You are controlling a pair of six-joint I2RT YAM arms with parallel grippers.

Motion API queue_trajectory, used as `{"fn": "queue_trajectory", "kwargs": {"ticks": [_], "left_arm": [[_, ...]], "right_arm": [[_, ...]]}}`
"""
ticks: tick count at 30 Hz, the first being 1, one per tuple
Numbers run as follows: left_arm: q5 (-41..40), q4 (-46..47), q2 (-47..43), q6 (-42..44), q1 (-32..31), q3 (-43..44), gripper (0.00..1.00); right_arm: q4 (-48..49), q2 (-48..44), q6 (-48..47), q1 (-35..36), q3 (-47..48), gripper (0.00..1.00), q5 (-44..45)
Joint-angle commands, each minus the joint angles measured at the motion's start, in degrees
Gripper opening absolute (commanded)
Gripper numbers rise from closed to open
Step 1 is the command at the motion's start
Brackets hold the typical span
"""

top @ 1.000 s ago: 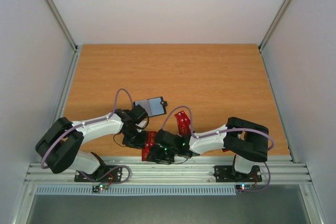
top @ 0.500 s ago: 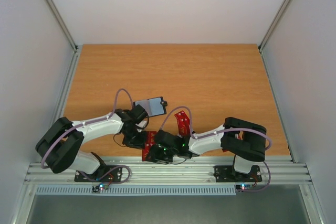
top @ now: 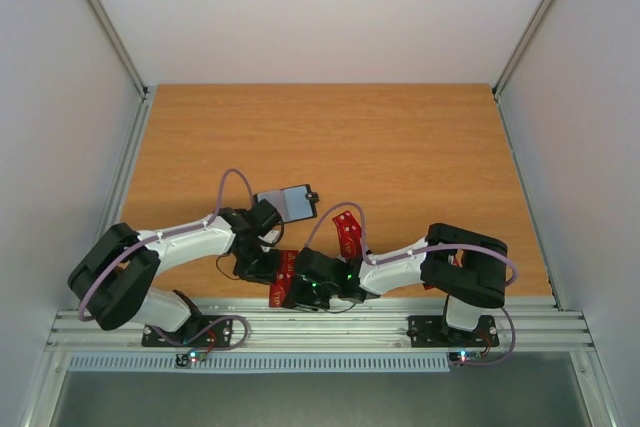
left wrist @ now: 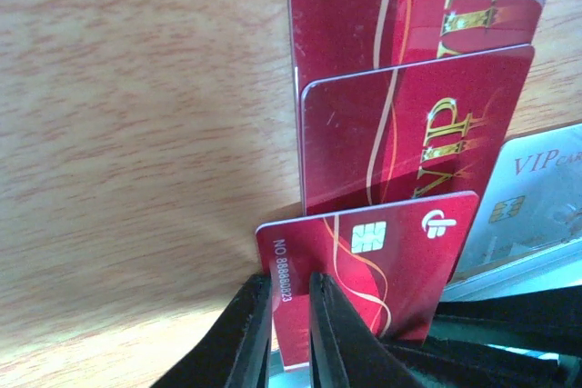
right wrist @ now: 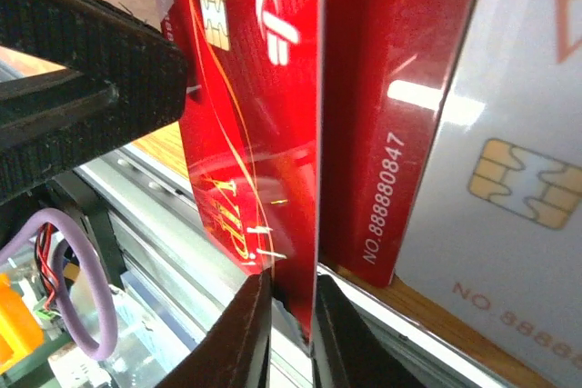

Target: Put the credit cards into the card holder

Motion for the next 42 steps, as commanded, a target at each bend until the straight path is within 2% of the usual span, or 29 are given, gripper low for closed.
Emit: {"fn": "queue_trajectory", "kwargs": {"ticks": [1,4,13,19,26,30,35,42], "left_arm": [[-1.55,1.22,0.97,-0.39,-0.29,-0.73,0.15],[-1.69,0.74,-0.51,-0.72,-0.28,-0.36,0.17],[-5.77,-6.95,-9.28,-1.25,-0.27,6.28,0.27],[-10.60,-13.25,-15.17,-0.41,0.08,12.79,0.37],[-13.46,-17.80,-20.43,2.78,2.54,19.00,0.50],[-10.75,-18.28,-21.54,4.96,4.66,22.64,0.52],[-3.32,-15.73,-20.03,6.97,5.50,26.93,0.56],[6.05,-8.42,-17.09,2.71,5.59,30.79,0.57]], "right_arm": [[-2.34,-0.58,-0.75,0.20,1.34,0.08,1.42],[-2.55,-0.69,-0.75,0.20,1.62,0.01,0.57],[-3.86,-4.55,-2.95,-0.64,1.89,0.01,-1.81],[-11.59,-9.68,-7.03,-2.14,3.89,0.01,-3.23],[-21.99,-16.91,-13.31,-8.04,7.59,0.01,-7.61],[-28.55,-20.69,-18.80,-13.64,10.13,0.01,-12.27],[-36.09,-23.95,-25.11,-23.07,13.76,0.01,-20.63],[-41.81,-23.68,-30.12,-33.99,20.65,0.01,-32.28]]}}
